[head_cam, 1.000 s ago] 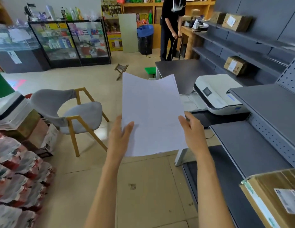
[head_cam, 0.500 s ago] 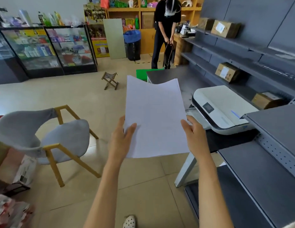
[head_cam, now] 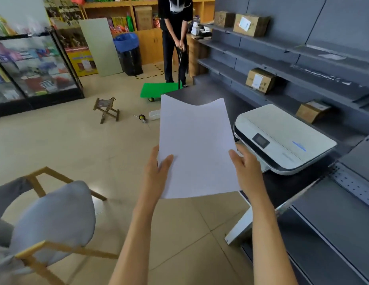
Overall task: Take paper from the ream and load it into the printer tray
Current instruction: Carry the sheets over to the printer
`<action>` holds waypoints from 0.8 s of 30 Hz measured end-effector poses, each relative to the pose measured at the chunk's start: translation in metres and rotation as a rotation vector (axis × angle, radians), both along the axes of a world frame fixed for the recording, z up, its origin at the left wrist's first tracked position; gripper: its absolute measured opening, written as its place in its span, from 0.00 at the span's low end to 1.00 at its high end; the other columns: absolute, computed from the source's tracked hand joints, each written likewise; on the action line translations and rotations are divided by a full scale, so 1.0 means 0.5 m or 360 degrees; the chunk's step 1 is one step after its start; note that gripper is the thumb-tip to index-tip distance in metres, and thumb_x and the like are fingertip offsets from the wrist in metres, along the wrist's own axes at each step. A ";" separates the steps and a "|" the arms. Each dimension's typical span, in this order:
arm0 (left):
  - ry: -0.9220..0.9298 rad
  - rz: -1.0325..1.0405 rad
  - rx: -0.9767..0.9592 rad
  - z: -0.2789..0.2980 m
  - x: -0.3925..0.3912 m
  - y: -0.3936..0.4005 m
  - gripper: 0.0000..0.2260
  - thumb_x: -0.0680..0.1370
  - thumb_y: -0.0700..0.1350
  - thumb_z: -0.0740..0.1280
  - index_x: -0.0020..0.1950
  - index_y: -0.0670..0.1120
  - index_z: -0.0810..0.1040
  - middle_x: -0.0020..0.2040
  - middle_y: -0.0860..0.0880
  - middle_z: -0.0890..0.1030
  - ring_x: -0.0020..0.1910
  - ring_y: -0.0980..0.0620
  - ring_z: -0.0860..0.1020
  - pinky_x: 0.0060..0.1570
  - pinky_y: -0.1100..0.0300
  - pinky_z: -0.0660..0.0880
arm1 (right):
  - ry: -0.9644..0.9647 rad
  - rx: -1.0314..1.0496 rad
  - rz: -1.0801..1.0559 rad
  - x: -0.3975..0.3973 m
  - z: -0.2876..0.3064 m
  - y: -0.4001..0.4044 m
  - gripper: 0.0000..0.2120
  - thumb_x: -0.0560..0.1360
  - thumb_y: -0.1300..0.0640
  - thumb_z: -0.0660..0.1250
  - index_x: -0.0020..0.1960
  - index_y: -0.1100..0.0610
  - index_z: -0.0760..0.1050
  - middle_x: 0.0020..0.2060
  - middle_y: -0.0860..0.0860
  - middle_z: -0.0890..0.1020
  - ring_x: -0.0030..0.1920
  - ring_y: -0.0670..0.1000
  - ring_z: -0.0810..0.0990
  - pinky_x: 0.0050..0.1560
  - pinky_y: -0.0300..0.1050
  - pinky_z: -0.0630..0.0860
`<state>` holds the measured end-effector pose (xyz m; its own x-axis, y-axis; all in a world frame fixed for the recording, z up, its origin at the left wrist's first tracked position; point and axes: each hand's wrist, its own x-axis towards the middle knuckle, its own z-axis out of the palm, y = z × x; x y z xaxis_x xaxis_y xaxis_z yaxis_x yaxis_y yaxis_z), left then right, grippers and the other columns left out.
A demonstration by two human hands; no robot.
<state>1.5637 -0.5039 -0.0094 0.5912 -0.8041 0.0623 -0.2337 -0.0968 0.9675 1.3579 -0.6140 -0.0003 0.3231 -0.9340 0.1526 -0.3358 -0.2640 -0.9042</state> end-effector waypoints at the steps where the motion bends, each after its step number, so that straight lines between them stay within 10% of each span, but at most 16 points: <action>1: 0.0013 -0.0015 0.0016 -0.010 0.010 -0.023 0.14 0.83 0.45 0.64 0.68 0.54 0.71 0.52 0.62 0.82 0.45 0.67 0.82 0.46 0.66 0.76 | 0.0012 0.0016 -0.0030 0.003 -0.007 -0.016 0.11 0.83 0.51 0.58 0.57 0.54 0.76 0.31 0.44 0.80 0.30 0.40 0.72 0.38 0.40 0.70; 7: 0.0090 -0.0089 0.0068 -0.052 0.038 -0.152 0.13 0.83 0.44 0.65 0.67 0.53 0.73 0.54 0.60 0.84 0.51 0.59 0.84 0.52 0.60 0.80 | 0.0039 0.0155 -0.0142 0.024 -0.058 -0.124 0.18 0.82 0.46 0.57 0.67 0.53 0.74 0.45 0.54 0.83 0.41 0.51 0.77 0.48 0.48 0.75; 12: 0.0061 -0.0143 0.0088 -0.049 0.063 -0.297 0.10 0.83 0.45 0.64 0.62 0.57 0.75 0.53 0.57 0.84 0.52 0.53 0.84 0.53 0.52 0.80 | 0.0060 0.0094 -0.0218 0.047 -0.045 -0.244 0.13 0.82 0.48 0.57 0.51 0.56 0.75 0.42 0.61 0.80 0.42 0.63 0.75 0.45 0.61 0.75; 16: 0.0021 -0.0190 0.0051 -0.021 0.076 -0.416 0.11 0.83 0.48 0.64 0.62 0.62 0.74 0.55 0.58 0.84 0.56 0.52 0.83 0.59 0.45 0.78 | -0.0061 0.0074 -0.0320 0.053 -0.010 -0.344 0.11 0.82 0.54 0.59 0.44 0.56 0.73 0.29 0.45 0.73 0.30 0.46 0.66 0.36 0.41 0.66; 21: -0.0007 -0.0193 0.0019 -0.020 0.086 -0.507 0.14 0.79 0.53 0.65 0.65 0.58 0.73 0.57 0.56 0.84 0.56 0.50 0.83 0.59 0.41 0.78 | -0.0030 0.0056 -0.0309 0.057 -0.014 -0.428 0.10 0.82 0.52 0.58 0.50 0.54 0.76 0.36 0.55 0.81 0.36 0.55 0.74 0.37 0.45 0.68; 24: -0.0019 -0.0250 0.0053 -0.029 0.088 -0.546 0.18 0.78 0.57 0.63 0.68 0.60 0.72 0.60 0.57 0.83 0.59 0.50 0.82 0.60 0.40 0.77 | -0.0029 0.0097 -0.0337 0.051 -0.016 -0.452 0.09 0.82 0.54 0.58 0.48 0.53 0.76 0.28 0.42 0.78 0.29 0.44 0.71 0.31 0.31 0.64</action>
<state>1.6078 -0.7767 -0.0239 0.4571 -0.8885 0.0405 -0.2600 -0.0899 0.9614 1.3836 -0.8400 -0.0082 0.1164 -0.9884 0.0975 -0.3617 -0.1336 -0.9227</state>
